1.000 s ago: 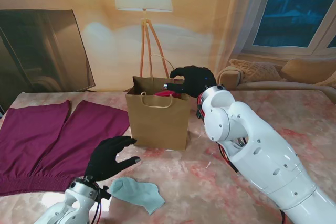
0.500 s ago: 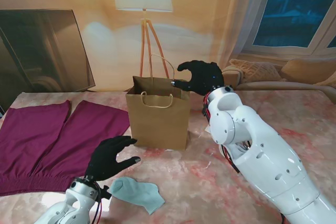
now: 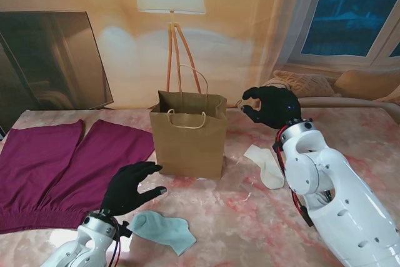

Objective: Fold the socks and the shorts into the kraft paper bag

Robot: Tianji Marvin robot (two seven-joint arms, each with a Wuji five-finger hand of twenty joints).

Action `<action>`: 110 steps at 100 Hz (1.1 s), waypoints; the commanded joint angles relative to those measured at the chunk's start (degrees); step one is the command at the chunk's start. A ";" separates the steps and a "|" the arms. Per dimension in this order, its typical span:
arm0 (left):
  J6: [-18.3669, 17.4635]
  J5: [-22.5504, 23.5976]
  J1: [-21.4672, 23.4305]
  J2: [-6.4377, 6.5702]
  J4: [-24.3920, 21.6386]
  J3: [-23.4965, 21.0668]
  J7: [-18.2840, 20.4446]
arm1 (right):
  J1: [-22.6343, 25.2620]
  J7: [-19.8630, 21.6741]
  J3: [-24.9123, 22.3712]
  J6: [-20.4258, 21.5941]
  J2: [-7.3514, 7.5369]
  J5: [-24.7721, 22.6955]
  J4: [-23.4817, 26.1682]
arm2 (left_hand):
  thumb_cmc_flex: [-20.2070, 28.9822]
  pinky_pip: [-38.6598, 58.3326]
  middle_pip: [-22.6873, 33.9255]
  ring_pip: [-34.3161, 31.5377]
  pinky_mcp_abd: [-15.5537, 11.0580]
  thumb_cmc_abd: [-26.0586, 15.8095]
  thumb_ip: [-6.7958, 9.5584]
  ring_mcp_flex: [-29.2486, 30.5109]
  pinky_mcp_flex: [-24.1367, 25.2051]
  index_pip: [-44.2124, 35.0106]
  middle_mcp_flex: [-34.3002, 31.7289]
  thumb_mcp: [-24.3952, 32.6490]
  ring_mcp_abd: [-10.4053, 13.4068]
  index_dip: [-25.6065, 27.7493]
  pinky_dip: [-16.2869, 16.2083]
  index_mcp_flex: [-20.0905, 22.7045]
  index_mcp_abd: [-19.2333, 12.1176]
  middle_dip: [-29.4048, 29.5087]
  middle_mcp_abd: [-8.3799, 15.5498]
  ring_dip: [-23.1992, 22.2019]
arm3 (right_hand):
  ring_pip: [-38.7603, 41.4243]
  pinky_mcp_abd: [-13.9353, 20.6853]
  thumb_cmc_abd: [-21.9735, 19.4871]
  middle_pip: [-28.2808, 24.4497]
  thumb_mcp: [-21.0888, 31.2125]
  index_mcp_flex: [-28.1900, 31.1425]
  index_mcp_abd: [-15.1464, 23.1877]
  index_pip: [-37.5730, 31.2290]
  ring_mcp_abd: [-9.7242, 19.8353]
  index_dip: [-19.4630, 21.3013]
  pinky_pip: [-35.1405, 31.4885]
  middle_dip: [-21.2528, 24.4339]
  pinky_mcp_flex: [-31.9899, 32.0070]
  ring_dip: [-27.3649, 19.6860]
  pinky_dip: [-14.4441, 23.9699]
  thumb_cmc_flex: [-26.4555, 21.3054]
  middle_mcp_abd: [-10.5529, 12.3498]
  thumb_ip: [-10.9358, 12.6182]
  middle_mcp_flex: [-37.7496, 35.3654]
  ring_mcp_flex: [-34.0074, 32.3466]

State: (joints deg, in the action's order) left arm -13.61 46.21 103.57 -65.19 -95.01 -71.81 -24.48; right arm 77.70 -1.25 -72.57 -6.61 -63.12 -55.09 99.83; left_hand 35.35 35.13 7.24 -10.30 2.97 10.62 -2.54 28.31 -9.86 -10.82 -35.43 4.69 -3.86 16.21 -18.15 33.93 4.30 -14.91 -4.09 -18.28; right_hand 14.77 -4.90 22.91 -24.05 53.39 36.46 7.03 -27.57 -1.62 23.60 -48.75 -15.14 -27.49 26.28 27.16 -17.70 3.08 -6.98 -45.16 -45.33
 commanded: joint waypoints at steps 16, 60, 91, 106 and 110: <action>-0.27 -0.03 0.22 -0.13 -0.08 0.10 -0.47 | 5.90 1.64 -2.15 3.82 1.55 -1.61 -1.69 | -0.72 -0.50 -0.86 0.70 -0.92 -2.18 3.51 -1.22 0.62 0.31 2.42 0.19 0.47 0.02 0.13 -1.07 -0.91 -0.27 -0.80 0.07 | 6.80 -1.33 -0.93 -4.09 0.19 8.20 2.87 -9.08 -2.70 -0.55 -9.72 -2.57 -4.38 3.60 -1.66 -0.37 -1.88 -2.29 -10.01 -8.43; -0.26 0.07 0.68 -0.16 -0.49 -0.07 -0.74 | 11.20 4.03 -3.61 9.46 3.10 -3.74 -10.66 | -0.73 -0.47 -0.89 0.72 -0.83 -2.90 3.50 -1.21 0.64 0.47 2.38 -0.09 0.49 -0.05 0.11 -1.18 -0.78 -0.26 -0.71 0.08 | 10.37 -4.96 -5.97 -3.72 -4.44 21.43 3.25 -11.65 -3.59 1.54 -21.23 0.53 -10.04 1.51 -5.62 5.58 -2.83 2.36 -22.95 -17.81; -0.19 0.09 0.42 -0.22 -0.34 0.37 -1.15 | 10.80 5.84 -1.27 9.62 3.52 -1.45 -16.06 | -0.52 -0.41 -0.87 0.73 -0.84 -3.05 3.52 -1.20 0.56 0.52 2.34 -0.28 0.57 -0.06 0.09 -1.18 -0.81 -0.27 -0.74 0.08 | 2.35 -3.05 -6.12 2.65 -7.36 15.13 2.39 -6.51 -1.59 1.53 -13.21 2.68 -2.09 -3.36 -7.93 6.16 -2.61 2.36 -14.67 -8.01; -0.10 0.15 0.57 -0.21 -0.60 0.20 -1.06 | 10.97 8.48 -0.99 9.82 3.81 -0.47 -16.32 | -0.47 -0.43 -0.89 0.72 -0.79 -3.06 3.53 -1.21 0.59 0.53 2.42 -0.34 0.47 -0.07 0.10 -1.23 -0.74 -0.26 -0.72 0.08 | 2.75 -3.19 -6.63 2.43 -8.46 15.71 1.64 -6.83 -1.94 1.70 -13.24 2.48 -2.70 -3.50 -7.31 6.25 -2.94 2.37 -15.42 -8.48; -0.11 0.18 0.57 -0.22 -0.63 0.17 -1.18 | 11.05 8.82 -0.95 10.03 3.85 -0.25 -16.38 | -0.48 -0.41 -0.88 0.69 -0.82 -3.14 3.53 -1.16 0.56 0.52 2.38 -0.34 0.49 -0.07 0.09 -1.20 -0.74 -0.26 -0.73 0.07 | 3.08 -3.38 -6.68 2.27 -8.74 15.95 1.66 -6.99 -2.21 1.78 -13.44 2.40 -3.01 -3.44 -7.09 6.33 -3.01 2.38 -15.71 -8.84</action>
State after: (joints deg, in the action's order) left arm -13.68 46.42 103.99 -65.26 -95.14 -71.62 -25.54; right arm 87.99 7.55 -73.83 2.87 -59.52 -55.54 83.66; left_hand 35.35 35.13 7.24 -10.30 2.97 9.18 -2.54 28.31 -9.86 -10.82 -35.43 4.80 -3.86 16.21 -18.15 33.93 4.30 -14.91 -4.09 -18.28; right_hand 18.35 -8.38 17.06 -22.10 46.24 52.66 9.12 -35.13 -4.33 24.42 -62.58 -13.11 -30.15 24.22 20.87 -13.23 1.04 -7.26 -60.67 -53.97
